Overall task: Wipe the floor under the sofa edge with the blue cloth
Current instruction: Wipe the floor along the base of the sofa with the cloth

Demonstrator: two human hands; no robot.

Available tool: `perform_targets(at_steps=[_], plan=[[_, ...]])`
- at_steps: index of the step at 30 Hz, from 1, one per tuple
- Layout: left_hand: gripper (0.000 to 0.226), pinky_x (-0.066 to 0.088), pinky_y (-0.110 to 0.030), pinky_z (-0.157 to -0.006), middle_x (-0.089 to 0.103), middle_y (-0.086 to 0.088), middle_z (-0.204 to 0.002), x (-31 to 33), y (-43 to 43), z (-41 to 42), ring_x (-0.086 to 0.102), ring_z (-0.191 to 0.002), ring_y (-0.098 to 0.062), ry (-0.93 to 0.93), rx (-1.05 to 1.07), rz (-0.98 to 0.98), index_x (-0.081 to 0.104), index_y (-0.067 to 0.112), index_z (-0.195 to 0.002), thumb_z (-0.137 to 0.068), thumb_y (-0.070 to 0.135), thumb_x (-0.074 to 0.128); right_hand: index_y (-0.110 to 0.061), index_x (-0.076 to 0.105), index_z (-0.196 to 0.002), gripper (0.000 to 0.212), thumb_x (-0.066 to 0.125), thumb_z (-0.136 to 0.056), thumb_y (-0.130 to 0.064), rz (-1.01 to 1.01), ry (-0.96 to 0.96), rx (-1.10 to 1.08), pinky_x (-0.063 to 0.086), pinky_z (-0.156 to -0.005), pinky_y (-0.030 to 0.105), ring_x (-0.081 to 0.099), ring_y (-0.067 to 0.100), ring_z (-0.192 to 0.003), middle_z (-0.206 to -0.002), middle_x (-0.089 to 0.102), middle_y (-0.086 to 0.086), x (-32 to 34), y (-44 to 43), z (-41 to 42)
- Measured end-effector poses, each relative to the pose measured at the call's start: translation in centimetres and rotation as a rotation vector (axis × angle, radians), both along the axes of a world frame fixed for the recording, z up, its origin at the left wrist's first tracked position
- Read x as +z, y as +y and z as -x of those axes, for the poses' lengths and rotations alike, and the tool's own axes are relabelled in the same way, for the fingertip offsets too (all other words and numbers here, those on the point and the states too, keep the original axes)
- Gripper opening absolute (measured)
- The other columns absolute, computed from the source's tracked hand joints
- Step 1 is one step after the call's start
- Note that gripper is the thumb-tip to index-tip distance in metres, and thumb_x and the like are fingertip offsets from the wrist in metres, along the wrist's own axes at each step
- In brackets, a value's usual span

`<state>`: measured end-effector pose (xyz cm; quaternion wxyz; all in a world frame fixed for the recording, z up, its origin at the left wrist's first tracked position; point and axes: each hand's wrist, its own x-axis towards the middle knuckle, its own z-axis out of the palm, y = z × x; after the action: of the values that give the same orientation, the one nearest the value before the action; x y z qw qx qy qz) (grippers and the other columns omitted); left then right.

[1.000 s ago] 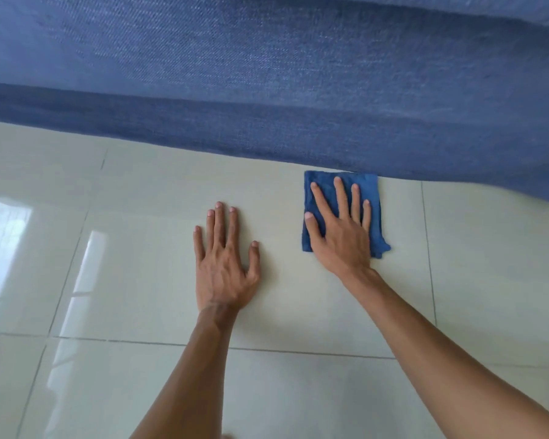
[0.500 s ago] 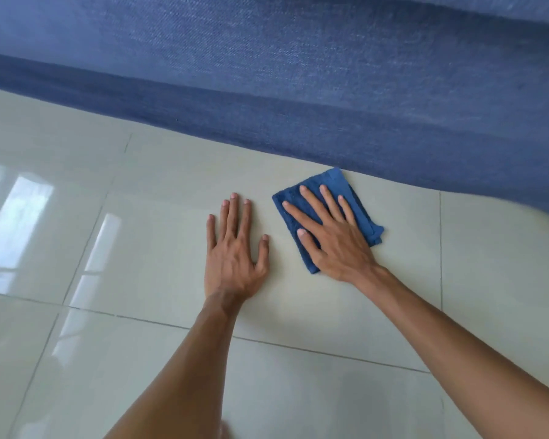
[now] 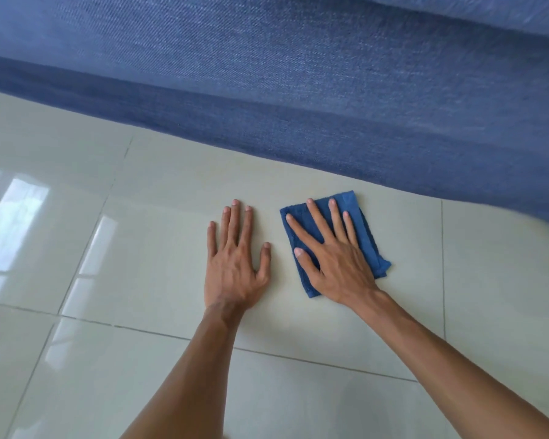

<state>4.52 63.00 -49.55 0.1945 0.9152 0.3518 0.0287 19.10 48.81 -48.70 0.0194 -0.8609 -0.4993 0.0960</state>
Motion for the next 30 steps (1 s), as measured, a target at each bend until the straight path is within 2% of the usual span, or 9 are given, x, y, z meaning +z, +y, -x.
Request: perform_targets(at_steps=[4,10,16,21,23,27,30], plan=[[0.072,0.003,-0.043,-0.127,0.003,-0.004,-0.169,0.0,0.1,-0.1,0.002,-0.156,-0.019,-0.002,0.006,0.002,0.011,0.018,-0.16,-0.097,0.046,0.034,-0.044,0.005,-0.16,0.061,0.022,-0.103,-0.055,0.035,0.012,-0.07,0.006,-0.127,0.055,-0.002,0.035,-0.158,-0.172,-0.002,-0.001,-0.2,-1.0,2.3],[0.073,0.004,-0.044,-0.127,0.001,-0.003,-0.169,-0.2,0.0,0.0,0.0,-0.156,-0.019,0.006,0.008,0.005,0.009,0.019,-0.16,-0.098,0.048,0.035,-0.043,0.02,-0.159,0.06,0.028,-0.1,-0.055,-0.043,0.005,-0.165,0.011,-0.126,0.054,0.012,0.034,-0.157,-0.171,0.012,0.0,-0.6,4.6,-1.4],[0.073,0.002,-0.041,-0.127,-0.001,0.0,-0.169,-0.2,-0.1,0.1,-0.002,-0.156,-0.017,0.006,0.016,0.004,0.007,0.021,-0.16,-0.098,0.048,0.033,-0.042,0.005,-0.16,0.06,0.024,-0.104,-0.053,-0.034,0.013,-0.157,0.004,-0.128,0.052,-0.004,0.028,-0.159,-0.172,-0.001,-0.001,-0.6,-0.2,2.9],[0.073,0.002,-0.04,-0.127,0.001,0.001,-0.169,-0.4,0.1,0.0,0.0,-0.156,-0.016,-0.012,0.022,-0.013,0.01,0.023,-0.16,-0.097,0.048,0.037,-0.042,0.023,-0.158,0.06,0.032,-0.1,-0.054,-0.085,-0.006,-0.14,0.009,-0.127,0.051,0.01,0.03,-0.158,-0.171,0.013,0.0,-0.8,4.7,-1.3],[0.072,0.004,-0.041,-0.127,0.002,0.0,-0.169,-0.3,0.2,0.1,0.001,-0.156,-0.017,-0.008,0.023,-0.015,0.01,0.022,-0.16,-0.097,0.047,0.037,-0.04,0.023,-0.159,0.06,0.03,-0.101,-0.053,-0.096,0.004,-0.184,0.011,-0.127,0.052,0.01,0.03,-0.158,-0.171,0.014,0.001,-0.8,5.1,-1.4],[0.072,0.004,-0.042,-0.127,0.001,0.001,-0.169,-0.1,-0.1,0.0,0.0,-0.156,-0.017,-0.008,0.024,-0.003,0.009,0.023,-0.16,-0.098,0.047,0.038,-0.04,0.014,-0.161,0.061,0.028,-0.103,-0.053,-0.077,0.001,-0.166,0.007,-0.128,0.051,0.0,0.028,-0.159,-0.172,0.005,0.0,-0.9,-0.3,2.3],[0.073,0.005,-0.042,-0.127,0.002,0.001,-0.169,-0.2,0.0,-0.1,0.001,-0.156,-0.017,-0.009,0.029,-0.013,0.011,0.023,-0.16,-0.097,0.048,0.039,-0.041,0.022,-0.159,0.062,0.032,-0.099,-0.055,-0.089,-0.009,-0.162,0.01,-0.127,0.052,0.008,0.03,-0.158,-0.172,0.01,0.0,-1.1,1.2,1.0]])
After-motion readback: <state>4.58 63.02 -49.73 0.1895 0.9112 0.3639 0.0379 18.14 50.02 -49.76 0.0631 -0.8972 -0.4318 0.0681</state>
